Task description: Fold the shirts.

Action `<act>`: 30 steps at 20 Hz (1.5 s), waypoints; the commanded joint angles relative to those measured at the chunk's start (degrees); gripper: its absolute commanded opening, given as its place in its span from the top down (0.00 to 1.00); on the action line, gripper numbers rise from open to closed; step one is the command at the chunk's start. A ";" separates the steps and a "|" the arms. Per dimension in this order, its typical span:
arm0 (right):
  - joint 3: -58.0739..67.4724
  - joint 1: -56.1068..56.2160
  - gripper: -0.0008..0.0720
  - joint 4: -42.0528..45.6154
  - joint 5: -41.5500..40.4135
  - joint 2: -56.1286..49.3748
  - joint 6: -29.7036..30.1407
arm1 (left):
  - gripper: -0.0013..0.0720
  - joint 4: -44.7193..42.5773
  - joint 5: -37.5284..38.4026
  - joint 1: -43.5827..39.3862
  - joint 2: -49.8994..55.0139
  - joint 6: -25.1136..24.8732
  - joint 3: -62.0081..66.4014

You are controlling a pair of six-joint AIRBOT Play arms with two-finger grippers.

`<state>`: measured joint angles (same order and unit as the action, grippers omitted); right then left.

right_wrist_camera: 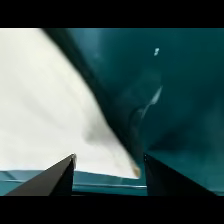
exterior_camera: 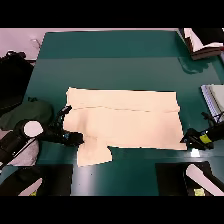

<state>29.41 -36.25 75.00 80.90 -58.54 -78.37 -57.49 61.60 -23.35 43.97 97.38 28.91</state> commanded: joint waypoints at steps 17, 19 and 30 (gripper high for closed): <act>34.58 17.92 0.96 -7.48 -2.49 -8.15 -4.04 | 0.95 -22.36 -7.19 13.62 8.70 -4.07 24.17; 39.74 20.06 0.96 -7.50 -2.97 -14.49 -4.74 | 0.95 -20.90 -9.84 14.71 14.21 -7.98 25.33; 55.45 20.09 0.42 -10.99 -0.50 -30.82 1.68 | 0.34 -15.80 -17.42 14.71 28.59 -7.43 36.37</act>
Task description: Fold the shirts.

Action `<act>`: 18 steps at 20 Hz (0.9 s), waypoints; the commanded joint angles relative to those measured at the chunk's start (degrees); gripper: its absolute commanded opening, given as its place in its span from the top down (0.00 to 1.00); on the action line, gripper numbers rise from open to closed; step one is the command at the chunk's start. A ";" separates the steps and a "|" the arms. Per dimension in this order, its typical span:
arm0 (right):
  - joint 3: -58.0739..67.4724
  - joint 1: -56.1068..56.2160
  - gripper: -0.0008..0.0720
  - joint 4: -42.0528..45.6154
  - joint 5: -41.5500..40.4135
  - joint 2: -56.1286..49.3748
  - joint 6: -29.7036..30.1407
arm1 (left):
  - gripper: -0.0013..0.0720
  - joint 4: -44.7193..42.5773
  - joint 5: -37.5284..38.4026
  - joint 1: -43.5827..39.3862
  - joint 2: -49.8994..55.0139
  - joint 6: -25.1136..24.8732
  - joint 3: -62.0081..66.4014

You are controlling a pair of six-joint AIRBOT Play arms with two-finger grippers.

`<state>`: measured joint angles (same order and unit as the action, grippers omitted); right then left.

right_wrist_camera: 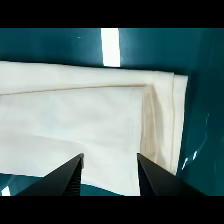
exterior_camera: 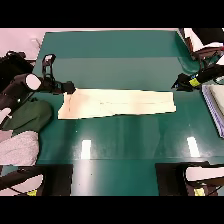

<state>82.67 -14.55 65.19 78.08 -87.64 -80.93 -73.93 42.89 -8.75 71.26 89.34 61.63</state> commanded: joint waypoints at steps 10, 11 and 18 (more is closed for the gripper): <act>-16.96 -14.86 0.16 -18.12 0.35 -7.30 13.75 | 0.95 11.63 3.58 -5.77 5.70 0.15 5.38; -17.00 -14.12 0.16 -20.35 0.31 -8.74 14.32 | 0.95 11.65 3.19 -7.43 6.60 0.17 5.40; -15.56 -7.08 0.79 -23.54 -1.42 -10.80 18.14 | 0.95 16.72 0.87 -13.86 16.06 0.20 8.39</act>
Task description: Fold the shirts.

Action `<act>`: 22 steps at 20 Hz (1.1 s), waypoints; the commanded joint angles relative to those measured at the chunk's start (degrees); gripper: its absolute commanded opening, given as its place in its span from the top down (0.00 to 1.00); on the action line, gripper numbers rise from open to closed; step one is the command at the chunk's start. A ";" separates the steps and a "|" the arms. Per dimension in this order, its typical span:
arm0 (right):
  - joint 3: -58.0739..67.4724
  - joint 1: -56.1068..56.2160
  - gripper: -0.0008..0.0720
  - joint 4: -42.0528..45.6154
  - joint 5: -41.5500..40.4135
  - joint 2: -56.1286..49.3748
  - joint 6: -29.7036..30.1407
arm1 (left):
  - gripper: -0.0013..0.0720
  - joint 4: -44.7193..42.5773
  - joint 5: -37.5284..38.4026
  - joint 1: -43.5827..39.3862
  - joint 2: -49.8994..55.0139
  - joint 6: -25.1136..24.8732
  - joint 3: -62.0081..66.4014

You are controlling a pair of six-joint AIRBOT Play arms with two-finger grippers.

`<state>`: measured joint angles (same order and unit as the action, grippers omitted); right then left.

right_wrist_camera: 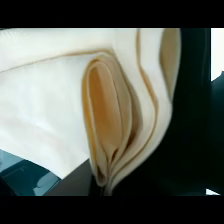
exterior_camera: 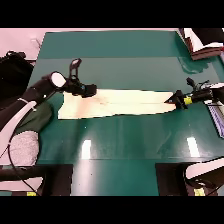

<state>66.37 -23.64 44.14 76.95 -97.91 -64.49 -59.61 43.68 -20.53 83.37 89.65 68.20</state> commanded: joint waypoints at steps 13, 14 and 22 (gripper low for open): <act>26.16 16.09 0.96 -2.58 5.20 18.43 -9.73 | 0.95 4.98 2.43 -8.74 23.71 -0.13 24.94; 28.50 18.01 0.96 -2.56 5.33 18.43 -10.91 | 0.95 4.90 2.86 -9.14 24.61 -0.13 25.62; 34.38 31.50 0.96 -2.56 -1.60 18.38 -13.97 | 0.95 4.57 6.34 -8.90 26.58 -0.13 26.64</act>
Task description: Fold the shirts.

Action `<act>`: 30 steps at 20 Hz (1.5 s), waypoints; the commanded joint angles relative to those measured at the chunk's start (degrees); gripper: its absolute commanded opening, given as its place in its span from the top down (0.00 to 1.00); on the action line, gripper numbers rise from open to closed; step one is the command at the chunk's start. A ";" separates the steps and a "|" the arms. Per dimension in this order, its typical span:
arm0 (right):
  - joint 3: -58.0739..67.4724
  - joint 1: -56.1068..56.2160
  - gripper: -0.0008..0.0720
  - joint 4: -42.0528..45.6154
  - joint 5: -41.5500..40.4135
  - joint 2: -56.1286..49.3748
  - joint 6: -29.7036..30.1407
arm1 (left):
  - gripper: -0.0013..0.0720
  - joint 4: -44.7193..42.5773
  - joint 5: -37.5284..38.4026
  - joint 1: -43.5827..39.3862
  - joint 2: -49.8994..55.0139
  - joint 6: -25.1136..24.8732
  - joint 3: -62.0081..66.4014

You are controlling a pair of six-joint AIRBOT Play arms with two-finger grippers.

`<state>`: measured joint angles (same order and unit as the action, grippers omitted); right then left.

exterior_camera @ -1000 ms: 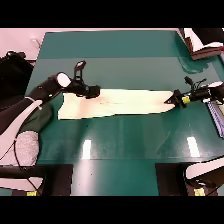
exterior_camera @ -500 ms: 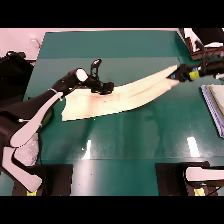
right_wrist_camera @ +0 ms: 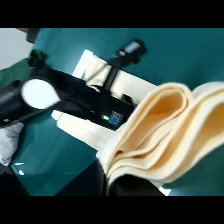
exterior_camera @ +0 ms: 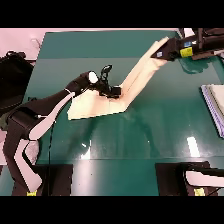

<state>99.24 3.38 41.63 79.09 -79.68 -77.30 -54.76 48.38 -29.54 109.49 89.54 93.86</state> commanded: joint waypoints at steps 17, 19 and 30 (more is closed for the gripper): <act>13.05 30.42 0.57 -6.73 -15.65 -26.34 6.05 | 0.95 -9.77 17.97 28.57 -26.12 -5.05 13.75; 8.13 24.96 0.57 -2.38 -12.07 -23.43 5.22 | 0.95 -9.79 18.84 27.71 -26.05 -5.27 13.68; -32.15 4.90 0.06 -8.17 -20.11 -15.30 1.75 | 0.95 -9.75 16.83 21.07 -25.97 -7.50 13.68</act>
<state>73.52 9.21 38.83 63.96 -94.80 -75.94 -64.47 65.58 -7.77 83.57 82.39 107.48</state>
